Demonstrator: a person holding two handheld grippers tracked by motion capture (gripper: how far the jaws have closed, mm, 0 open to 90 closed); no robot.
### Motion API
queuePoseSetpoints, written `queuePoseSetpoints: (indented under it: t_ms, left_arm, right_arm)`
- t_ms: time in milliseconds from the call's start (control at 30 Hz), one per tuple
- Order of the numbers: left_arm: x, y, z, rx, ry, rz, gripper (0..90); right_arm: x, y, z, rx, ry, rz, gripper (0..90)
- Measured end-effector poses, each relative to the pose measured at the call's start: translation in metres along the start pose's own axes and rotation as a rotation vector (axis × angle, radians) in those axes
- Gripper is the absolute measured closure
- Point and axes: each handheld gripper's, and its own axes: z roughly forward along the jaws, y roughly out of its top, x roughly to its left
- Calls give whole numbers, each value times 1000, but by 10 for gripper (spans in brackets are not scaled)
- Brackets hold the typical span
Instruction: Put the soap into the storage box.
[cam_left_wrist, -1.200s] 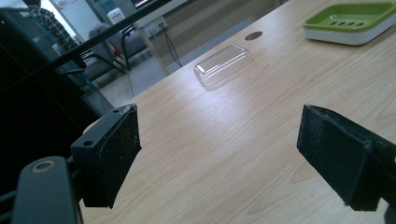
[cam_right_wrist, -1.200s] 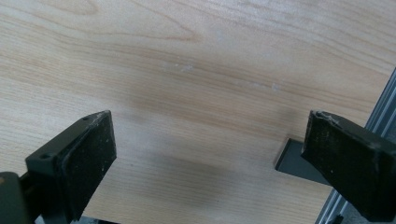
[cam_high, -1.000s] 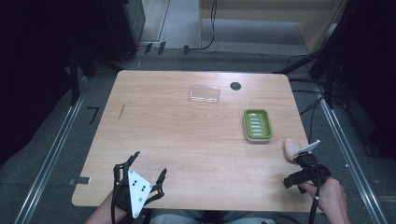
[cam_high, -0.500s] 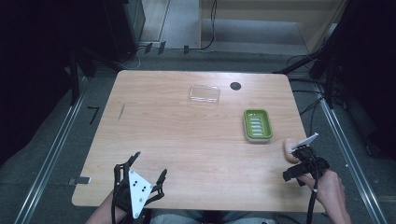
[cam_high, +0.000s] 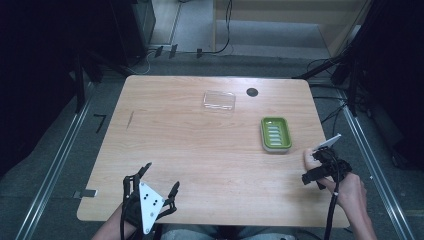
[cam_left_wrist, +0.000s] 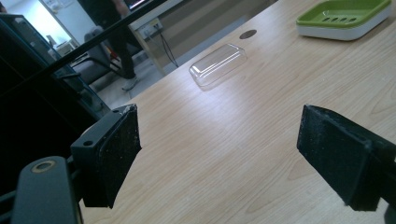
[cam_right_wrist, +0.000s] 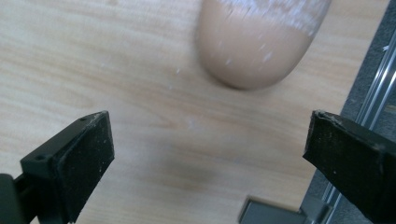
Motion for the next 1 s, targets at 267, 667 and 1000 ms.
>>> queuePoseSetpoints:
  t_ms: [267, 667, 1000]
  left_arm:
    - [-1, 0, 0, 2, -5, 4, 140]
    - [-1, 0, 1, 4, -7, 11, 140]
    - [-2, 1, 1, 4, -11, 16, 140]
  right_arm:
    - [-7, 12, 0, -11, -1, 14, 10]
    - [-13, 34, -2, -24, -6, 23, 4]
    - [-22, 49, 4, -23, -1, 42, 4]
